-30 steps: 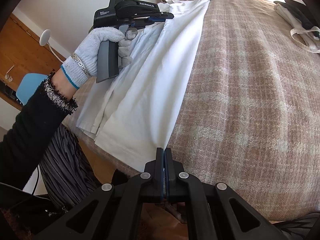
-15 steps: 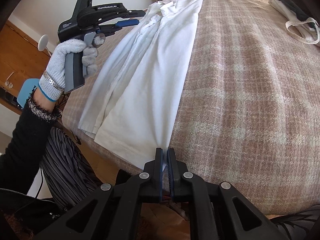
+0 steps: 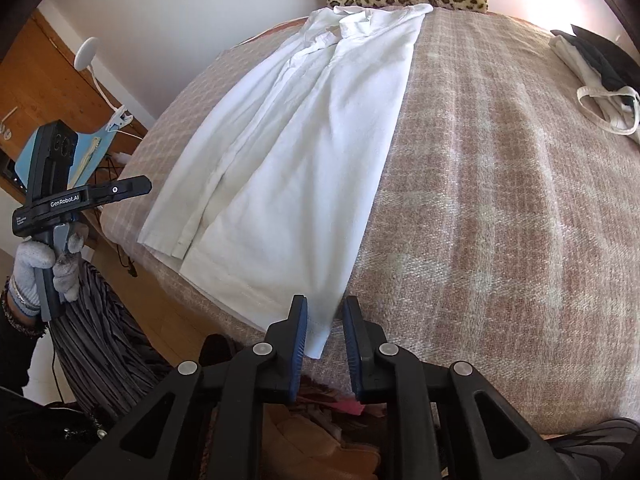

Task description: Fold small clothes

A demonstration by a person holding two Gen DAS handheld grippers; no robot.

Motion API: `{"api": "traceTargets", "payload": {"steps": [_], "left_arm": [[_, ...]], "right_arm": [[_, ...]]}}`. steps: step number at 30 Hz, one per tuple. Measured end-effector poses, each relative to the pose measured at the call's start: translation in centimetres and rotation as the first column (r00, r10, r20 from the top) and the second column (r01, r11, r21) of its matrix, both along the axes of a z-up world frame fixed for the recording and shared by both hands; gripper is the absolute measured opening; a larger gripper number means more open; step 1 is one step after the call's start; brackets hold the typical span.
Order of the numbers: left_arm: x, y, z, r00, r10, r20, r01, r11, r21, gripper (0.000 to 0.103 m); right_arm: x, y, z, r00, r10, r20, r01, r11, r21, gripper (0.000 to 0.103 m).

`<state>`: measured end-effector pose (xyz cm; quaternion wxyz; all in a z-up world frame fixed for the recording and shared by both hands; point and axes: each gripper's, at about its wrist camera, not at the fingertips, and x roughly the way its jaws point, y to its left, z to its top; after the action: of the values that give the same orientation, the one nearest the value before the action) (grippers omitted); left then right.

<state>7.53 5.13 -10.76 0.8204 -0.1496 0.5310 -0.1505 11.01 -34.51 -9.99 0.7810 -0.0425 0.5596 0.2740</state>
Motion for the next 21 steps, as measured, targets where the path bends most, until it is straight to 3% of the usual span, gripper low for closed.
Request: {"api": "traceTargets", "payload": {"steps": [2, 4, 5, 9, 13, 15, 16, 17, 21], "left_arm": [[-0.7, -0.5, -0.4, 1.0, -0.006, 0.007, 0.006, 1.0, 0.015, 0.038], [-1.2, -0.9, -0.3, 1.0, -0.014, 0.023, 0.013, 1.0, 0.025, 0.038], [-1.3, -1.0, -0.3, 1.0, -0.016, 0.019, 0.016, 1.0, 0.008, 0.038], [-2.1, -1.4, -0.5, 0.999, -0.033, 0.017, 0.034, 0.999, -0.018, 0.038], [-2.2, -1.4, -0.9, 0.999, -0.032, 0.022, 0.034, 0.997, -0.065, 0.035], [-2.0, -1.2, -1.1, 0.999, -0.028, 0.019, 0.03, 0.995, -0.092, 0.028], [-1.9, -1.1, -1.3, 1.0, -0.026, 0.011, 0.027, 0.994, -0.104, 0.017], [-2.1, -0.9, -1.4, 1.0, -0.022, 0.011, 0.023, 0.994, -0.11, 0.013], [-2.6, -0.7, -0.9, 0.999, -0.026, 0.046, 0.032, 0.99, -0.134, 0.006]], "right_arm": [[-0.5, 1.1, 0.2, 0.998, 0.035, 0.042, -0.033, 0.998, -0.06, 0.019], [-0.6, 1.4, 0.3, 0.999, 0.035, 0.032, -0.033, 0.998, -0.051, 0.027], [-0.5, 1.1, 0.4, 1.0, 0.019, 0.009, -0.019, 1.0, -0.021, 0.032], [0.4, -1.3, 0.1, 0.992, -0.066, -0.112, 0.079, 0.99, 0.117, 0.036], [0.6, -3.5, -0.6, 0.969, -0.112, -0.219, 0.168, 0.952, 0.256, 0.038], [0.6, -4.2, -1.1, 0.955, -0.114, -0.275, 0.204, 0.924, 0.324, 0.032], [0.8, -4.1, -1.5, 0.947, -0.109, -0.302, 0.213, 0.916, 0.34, 0.028], [0.8, -4.0, -1.7, 0.945, -0.107, -0.309, 0.217, 0.912, 0.347, 0.022], [0.4, -3.7, -2.0, 0.952, -0.09, -0.292, 0.196, 0.912, 0.359, 0.005]]}}
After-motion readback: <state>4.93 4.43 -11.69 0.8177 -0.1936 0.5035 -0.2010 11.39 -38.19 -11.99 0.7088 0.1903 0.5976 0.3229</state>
